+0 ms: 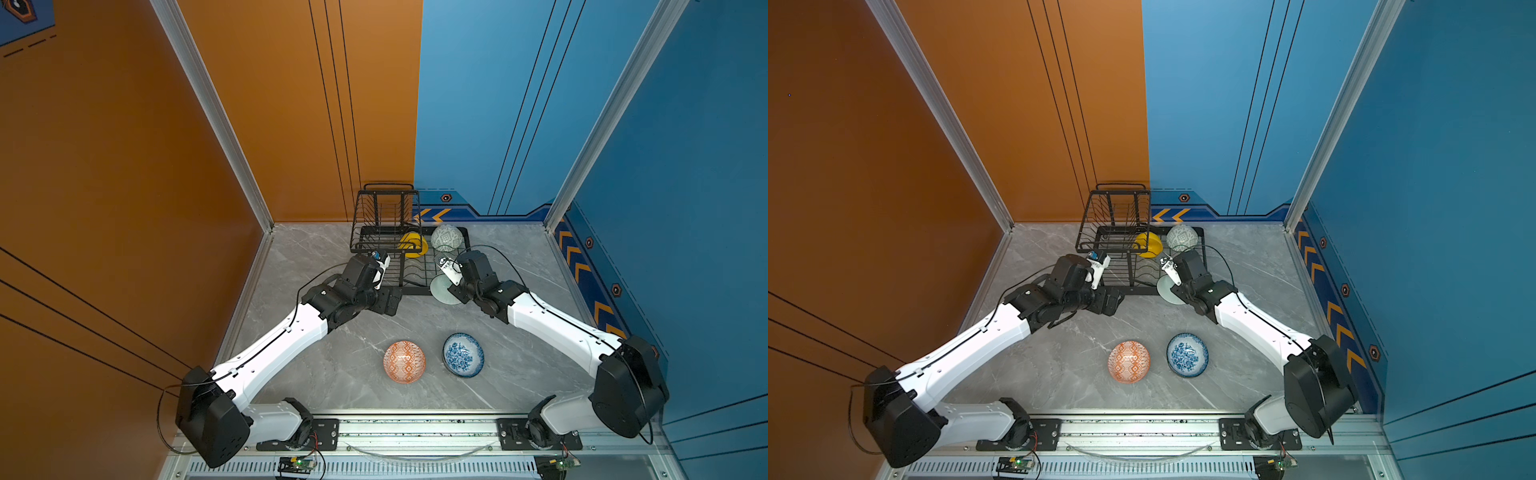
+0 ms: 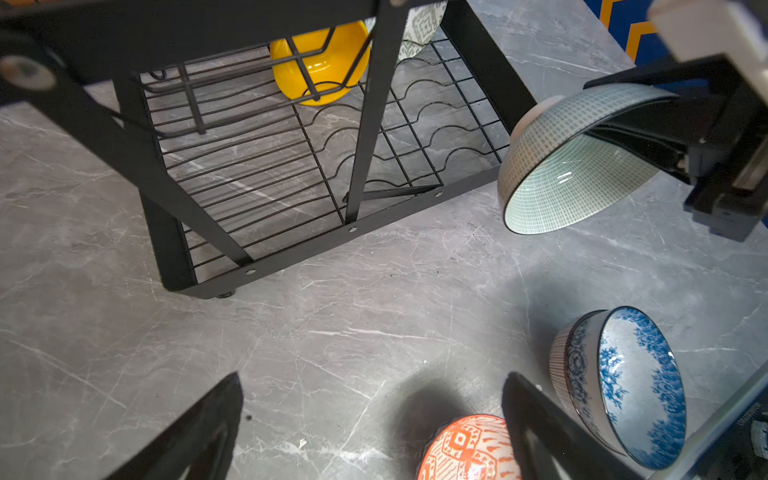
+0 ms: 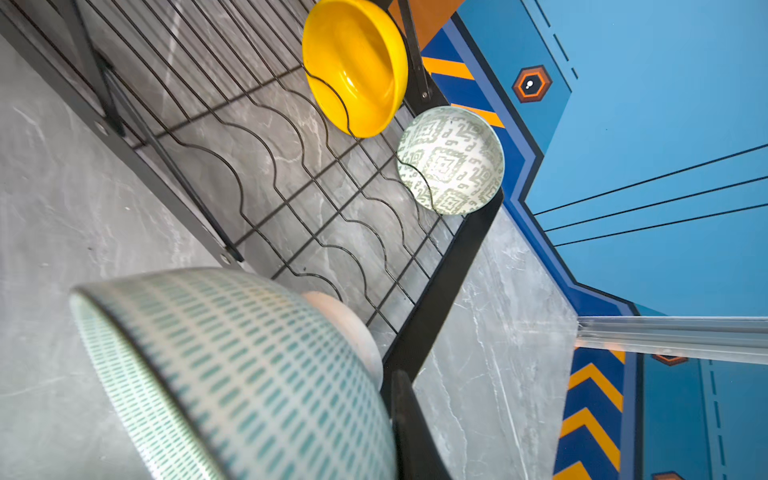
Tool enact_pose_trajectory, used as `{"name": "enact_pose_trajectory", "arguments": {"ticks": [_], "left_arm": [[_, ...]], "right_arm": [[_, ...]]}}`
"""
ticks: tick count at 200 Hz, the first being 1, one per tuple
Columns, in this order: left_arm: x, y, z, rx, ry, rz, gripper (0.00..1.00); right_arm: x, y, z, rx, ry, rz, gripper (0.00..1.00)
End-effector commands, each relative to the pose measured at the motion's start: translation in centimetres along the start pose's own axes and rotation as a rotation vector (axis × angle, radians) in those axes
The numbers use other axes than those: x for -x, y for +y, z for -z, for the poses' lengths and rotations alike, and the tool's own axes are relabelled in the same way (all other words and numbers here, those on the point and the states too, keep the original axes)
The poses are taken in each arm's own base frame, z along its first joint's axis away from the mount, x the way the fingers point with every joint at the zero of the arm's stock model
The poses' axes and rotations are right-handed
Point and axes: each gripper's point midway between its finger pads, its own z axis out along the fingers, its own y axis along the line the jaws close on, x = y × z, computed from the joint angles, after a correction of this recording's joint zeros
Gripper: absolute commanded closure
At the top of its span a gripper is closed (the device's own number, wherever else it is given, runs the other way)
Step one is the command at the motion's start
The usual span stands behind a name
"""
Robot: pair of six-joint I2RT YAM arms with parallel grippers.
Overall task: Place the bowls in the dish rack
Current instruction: 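Carry the pale green bowl over the rack with the right gripper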
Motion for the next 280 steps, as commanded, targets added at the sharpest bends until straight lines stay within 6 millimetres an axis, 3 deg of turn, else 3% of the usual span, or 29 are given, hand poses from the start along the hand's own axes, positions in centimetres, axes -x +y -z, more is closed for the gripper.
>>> {"name": "enact_pose_trajectory", "arguments": {"ticks": [1, 71, 118, 177, 280], "left_arm": [[0.0, -0.1, 0.0, -0.012, 0.029, -0.014, 0.02], [0.5, 0.1, 0.2, -0.001, 0.01, -0.014, 0.02], [1.6, 0.1, 1.2, 0.005, -0.048, -0.032, 0.02], [2.2, 0.0, 1.7, 0.016, -0.083, -0.043, 0.02], [1.8, 0.0, 1.8, 0.014, -0.089, -0.047, 0.02]], "right_arm": [[3.3, -3.5, 1.2, -0.159, -0.138, 0.055, 1.0], [5.4, -4.1, 1.3, -0.316, -0.249, 0.202, 1.0], [6.2, -4.6, 0.1, -0.384, -0.25, 0.285, 1.0], [6.4, -5.5, -3.0, -0.499, -0.254, 0.34, 1.0], [6.8, -5.9, -8.0, -0.508, -0.175, 0.38, 1.0]]}}
